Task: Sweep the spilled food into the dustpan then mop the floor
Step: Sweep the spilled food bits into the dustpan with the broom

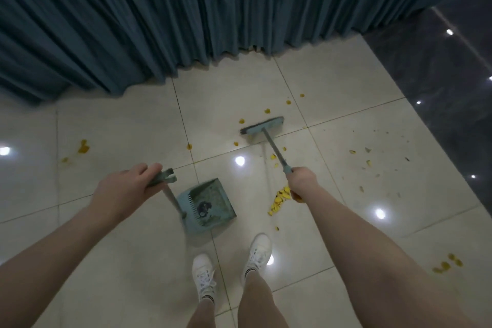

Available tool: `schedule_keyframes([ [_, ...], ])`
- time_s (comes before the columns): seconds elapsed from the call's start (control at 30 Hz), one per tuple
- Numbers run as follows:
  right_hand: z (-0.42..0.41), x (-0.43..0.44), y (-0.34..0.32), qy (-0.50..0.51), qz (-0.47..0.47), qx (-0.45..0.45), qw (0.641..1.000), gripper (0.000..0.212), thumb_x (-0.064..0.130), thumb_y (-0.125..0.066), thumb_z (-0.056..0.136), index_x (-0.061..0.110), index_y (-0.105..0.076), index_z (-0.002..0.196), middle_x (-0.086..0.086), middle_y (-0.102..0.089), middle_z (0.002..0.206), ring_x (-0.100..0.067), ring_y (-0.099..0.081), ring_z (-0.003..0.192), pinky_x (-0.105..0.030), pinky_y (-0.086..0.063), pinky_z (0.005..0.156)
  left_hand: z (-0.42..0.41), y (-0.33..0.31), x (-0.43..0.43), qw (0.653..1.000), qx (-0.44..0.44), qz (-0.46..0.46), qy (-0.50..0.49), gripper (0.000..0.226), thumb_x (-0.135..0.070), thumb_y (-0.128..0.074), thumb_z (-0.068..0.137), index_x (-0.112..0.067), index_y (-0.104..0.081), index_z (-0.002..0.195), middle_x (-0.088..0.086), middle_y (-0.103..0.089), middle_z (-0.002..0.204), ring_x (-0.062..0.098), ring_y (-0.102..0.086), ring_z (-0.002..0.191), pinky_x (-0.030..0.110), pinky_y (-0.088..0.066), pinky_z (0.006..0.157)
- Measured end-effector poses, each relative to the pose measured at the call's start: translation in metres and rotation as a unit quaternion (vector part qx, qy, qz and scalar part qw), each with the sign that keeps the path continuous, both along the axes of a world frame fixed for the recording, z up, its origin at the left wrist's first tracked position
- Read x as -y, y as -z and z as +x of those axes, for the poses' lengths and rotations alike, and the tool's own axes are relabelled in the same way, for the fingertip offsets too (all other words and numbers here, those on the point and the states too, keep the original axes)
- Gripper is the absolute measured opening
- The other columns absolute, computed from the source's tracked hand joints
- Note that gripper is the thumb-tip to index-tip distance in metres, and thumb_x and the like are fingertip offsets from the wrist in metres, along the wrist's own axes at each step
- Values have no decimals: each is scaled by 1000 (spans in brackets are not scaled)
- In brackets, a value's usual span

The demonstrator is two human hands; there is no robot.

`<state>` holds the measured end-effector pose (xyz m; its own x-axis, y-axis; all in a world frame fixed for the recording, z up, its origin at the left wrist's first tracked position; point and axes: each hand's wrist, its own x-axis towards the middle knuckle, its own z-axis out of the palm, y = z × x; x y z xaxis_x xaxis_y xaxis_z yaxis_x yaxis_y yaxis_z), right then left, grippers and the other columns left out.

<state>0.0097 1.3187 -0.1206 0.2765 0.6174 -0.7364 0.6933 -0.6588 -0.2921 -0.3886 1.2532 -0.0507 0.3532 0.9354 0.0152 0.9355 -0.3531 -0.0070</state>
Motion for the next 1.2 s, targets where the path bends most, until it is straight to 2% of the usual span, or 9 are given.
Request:
schedule_keyframes([
  [0.13,27,26,4,-26,-39,42,998,34,33,-38,99,9,-62,99,-8,-60,75,-20,-55,48,-17,-34,37,21,1,-16,1000,-3,-11,11,31,-50,-57,89,-22,-52,100,3,-60,75,29,-58,46,20,-26,41],
  [0.27,68,82,3,-85,-46,71,993,29,24,-39,98,15,-62,113,-5,-58,83,-14,-50,52,-20,-32,41,43,-4,-29,999,-14,-24,41,36,-53,-44,86,-21,-53,98,3,-62,72,28,-59,43,15,-19,43],
  [0.4,113,153,-6,-42,-75,74,994,29,34,-37,99,24,-60,114,-4,-63,82,-20,-62,62,-23,-41,45,54,-1,-39,996,4,-19,82,31,-47,-56,87,-20,-52,102,7,-62,74,30,-60,45,24,-37,40],
  [0.53,151,224,-33,21,-93,81,992,34,43,-38,101,26,-62,119,-3,-62,75,-16,-57,57,-23,-40,42,64,2,-45,993,31,-19,113,33,-30,-75,81,-16,-54,101,10,-63,74,32,-60,45,23,-31,46],
  [0.73,164,289,-74,20,-115,133,984,40,49,-36,101,23,-64,112,1,-59,67,-19,-63,56,-23,-40,40,63,18,-56,986,60,-33,154,27,-34,-68,86,-18,-51,98,7,-58,72,29,-55,47,32,-45,44],
  [0.87,147,295,-103,67,-100,125,985,36,41,-43,101,19,-61,124,-4,-51,61,-16,-45,39,-20,-36,34,54,30,-62,983,32,-78,164,28,-45,-57,88,-24,-45,102,1,-54,78,28,-55,52,39,-51,50],
  [1.03,133,298,-122,42,-82,100,991,40,54,-44,97,31,-61,125,-1,-53,64,-16,-48,44,-20,-41,37,52,11,-54,979,12,-81,185,26,-49,-51,89,-25,-44,94,-3,-49,73,25,-53,49,34,-48,46],
  [1.13,133,285,-124,-37,-80,107,990,37,58,-43,95,41,-61,122,0,-64,76,-16,-56,53,-26,-50,45,50,-3,-50,981,19,-80,178,25,-40,-61,88,-19,-51,97,1,-54,74,26,-55,49,31,-46,45],
  [1.2,133,270,-122,-115,-77,122,983,33,47,-45,96,42,-59,126,1,-70,95,-15,-62,68,-31,-55,63,47,-5,-49,981,23,-78,175,27,-36,-65,87,-17,-52,101,4,-58,76,26,-56,49,33,-49,45],
])
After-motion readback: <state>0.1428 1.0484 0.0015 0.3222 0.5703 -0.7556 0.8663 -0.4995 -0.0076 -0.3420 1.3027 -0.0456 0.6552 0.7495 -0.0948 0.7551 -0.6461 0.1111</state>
